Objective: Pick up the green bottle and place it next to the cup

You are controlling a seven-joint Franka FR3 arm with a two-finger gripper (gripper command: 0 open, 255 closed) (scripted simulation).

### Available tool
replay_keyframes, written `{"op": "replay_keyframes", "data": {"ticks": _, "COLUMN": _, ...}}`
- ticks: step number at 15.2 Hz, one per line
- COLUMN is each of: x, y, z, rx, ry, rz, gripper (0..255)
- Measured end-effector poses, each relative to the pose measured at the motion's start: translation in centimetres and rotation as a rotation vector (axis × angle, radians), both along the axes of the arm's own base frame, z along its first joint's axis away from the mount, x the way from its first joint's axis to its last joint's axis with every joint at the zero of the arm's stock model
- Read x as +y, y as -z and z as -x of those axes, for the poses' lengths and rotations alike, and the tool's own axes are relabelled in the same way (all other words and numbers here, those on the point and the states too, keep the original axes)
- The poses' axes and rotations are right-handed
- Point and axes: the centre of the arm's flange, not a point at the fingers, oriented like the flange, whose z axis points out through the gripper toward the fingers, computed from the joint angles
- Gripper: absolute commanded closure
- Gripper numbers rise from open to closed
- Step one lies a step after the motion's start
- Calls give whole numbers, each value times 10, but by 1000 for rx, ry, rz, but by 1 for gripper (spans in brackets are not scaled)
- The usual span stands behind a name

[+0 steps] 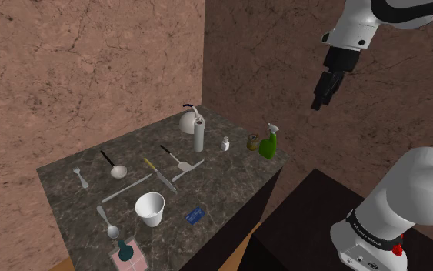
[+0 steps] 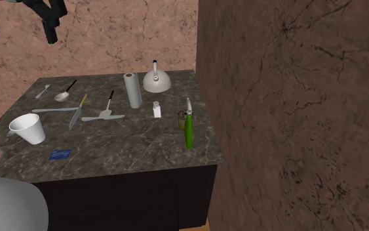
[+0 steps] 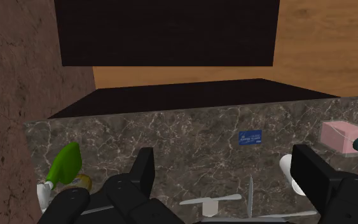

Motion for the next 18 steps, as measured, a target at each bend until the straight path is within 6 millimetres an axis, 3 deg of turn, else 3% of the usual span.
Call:
{"op": "replay_keyframes", "data": {"ticks": 3, "x": -10, "y": 11, "z": -7, "rx": 0, "ry": 0, "rz": 4, "gripper": 0}}
{"op": "replay_keyframes", "data": {"ticks": 18, "x": -111, "y": 139, "z": -100, "rx": -7, "ry": 2, "rz": 54, "gripper": 0}}
